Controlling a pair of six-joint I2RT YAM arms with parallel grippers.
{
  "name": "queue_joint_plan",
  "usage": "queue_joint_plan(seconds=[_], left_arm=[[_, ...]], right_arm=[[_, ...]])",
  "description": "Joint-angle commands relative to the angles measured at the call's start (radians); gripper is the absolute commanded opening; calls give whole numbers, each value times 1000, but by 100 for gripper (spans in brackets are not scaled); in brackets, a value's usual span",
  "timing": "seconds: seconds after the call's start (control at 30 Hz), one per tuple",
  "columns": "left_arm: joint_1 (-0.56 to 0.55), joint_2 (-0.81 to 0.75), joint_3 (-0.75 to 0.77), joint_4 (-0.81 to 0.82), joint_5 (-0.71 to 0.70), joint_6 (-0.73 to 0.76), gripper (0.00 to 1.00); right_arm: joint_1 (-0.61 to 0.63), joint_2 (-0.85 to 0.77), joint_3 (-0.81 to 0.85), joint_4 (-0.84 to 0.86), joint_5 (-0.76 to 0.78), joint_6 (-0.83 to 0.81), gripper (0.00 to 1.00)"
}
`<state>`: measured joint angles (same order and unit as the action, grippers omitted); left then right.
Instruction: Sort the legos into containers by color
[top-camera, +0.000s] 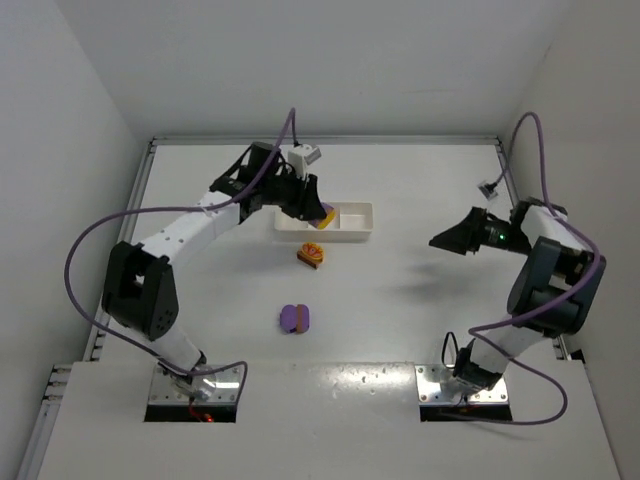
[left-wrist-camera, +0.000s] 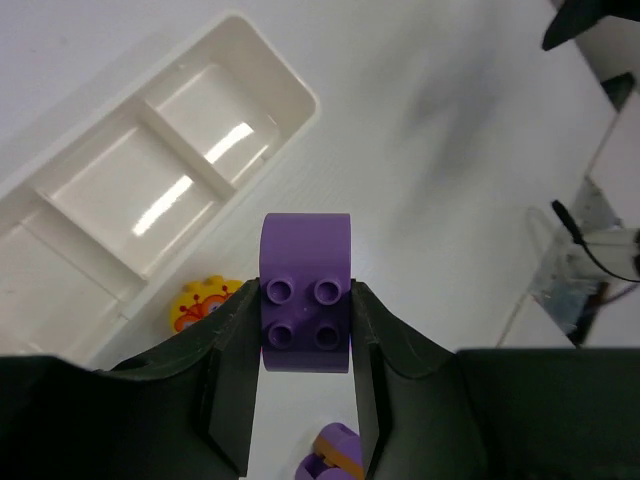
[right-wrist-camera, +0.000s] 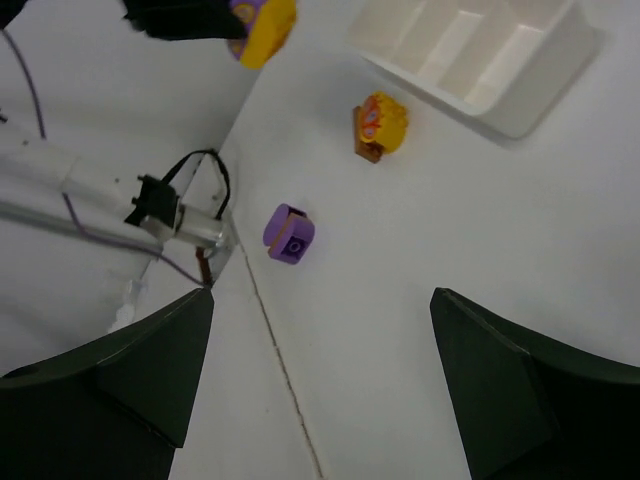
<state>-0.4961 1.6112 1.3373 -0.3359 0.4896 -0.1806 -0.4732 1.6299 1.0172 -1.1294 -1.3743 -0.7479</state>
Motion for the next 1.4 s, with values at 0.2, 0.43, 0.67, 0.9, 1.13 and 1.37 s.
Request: queue_joint_plan(seconds=[0.2, 0.43, 0.67, 0.9, 1.13, 1.37], left_arm=[[44, 101, 5, 219, 688, -227, 0], [44, 124, -33, 524, 757, -465, 0], [44, 153, -84, 735, 758, -629, 0], [34, 171, -84, 767, 725, -640, 0], [34, 181, -66, 645, 684, -528, 0], [25, 199, -47, 534, 655, -434, 0]], right_arm=[[366, 174, 228, -276, -224, -284, 75], [565, 323, 420, -276, -224, -275, 66], [636, 346, 475, -285, -224, -266, 66], [656, 314, 494, -285, -224, -246, 68], [656, 301, 512, -285, -224, -228, 68], [676, 311, 564, -285, -224, -199, 68]])
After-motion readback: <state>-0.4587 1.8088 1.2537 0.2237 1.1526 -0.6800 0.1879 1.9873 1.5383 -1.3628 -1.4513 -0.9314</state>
